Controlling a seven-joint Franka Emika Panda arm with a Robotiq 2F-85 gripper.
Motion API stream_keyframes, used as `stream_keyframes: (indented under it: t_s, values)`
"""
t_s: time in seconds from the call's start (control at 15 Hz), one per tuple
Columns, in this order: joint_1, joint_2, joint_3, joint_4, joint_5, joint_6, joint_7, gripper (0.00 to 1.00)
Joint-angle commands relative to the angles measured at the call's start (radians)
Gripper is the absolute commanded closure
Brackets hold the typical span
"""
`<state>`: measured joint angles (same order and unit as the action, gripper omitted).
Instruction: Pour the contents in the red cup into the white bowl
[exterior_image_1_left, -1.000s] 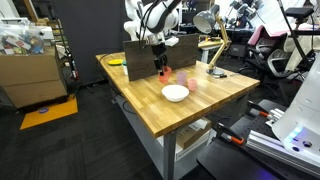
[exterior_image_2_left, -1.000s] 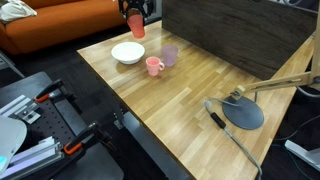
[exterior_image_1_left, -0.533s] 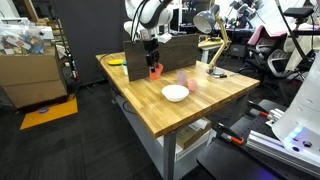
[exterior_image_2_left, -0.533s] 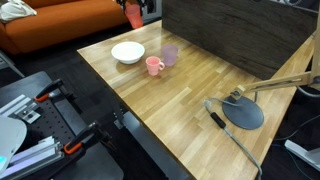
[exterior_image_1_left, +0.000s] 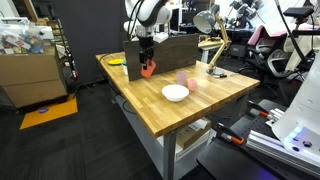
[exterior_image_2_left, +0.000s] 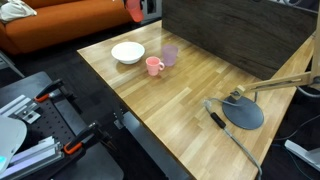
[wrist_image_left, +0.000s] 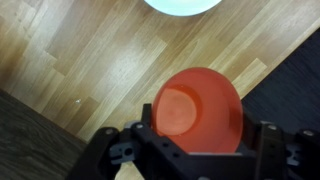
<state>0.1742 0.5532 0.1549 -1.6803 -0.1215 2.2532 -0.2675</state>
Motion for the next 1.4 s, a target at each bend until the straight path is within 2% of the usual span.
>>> stream_keyframes:
  t_s: [0.0, 0.07, 0.47, 0.53, 1.0, 1.33]
  values:
    - [-0.027, -0.05, 0.023, -0.081, 0.052, 0.06, -0.007, 0.45]
    - [-0.005, -0.003, 0.004, -0.014, 0.022, 0.018, 0.003, 0.2]
    - [-0.007, -0.024, 0.006, -0.043, 0.035, 0.026, 0.003, 0.2]
    - [-0.007, -0.024, 0.006, -0.044, 0.035, 0.027, 0.003, 0.45]
    - [0.004, -0.055, 0.007, -0.072, 0.017, 0.08, 0.002, 0.45]
    - [-0.004, -0.101, 0.011, -0.14, 0.027, 0.158, 0.008, 0.45]
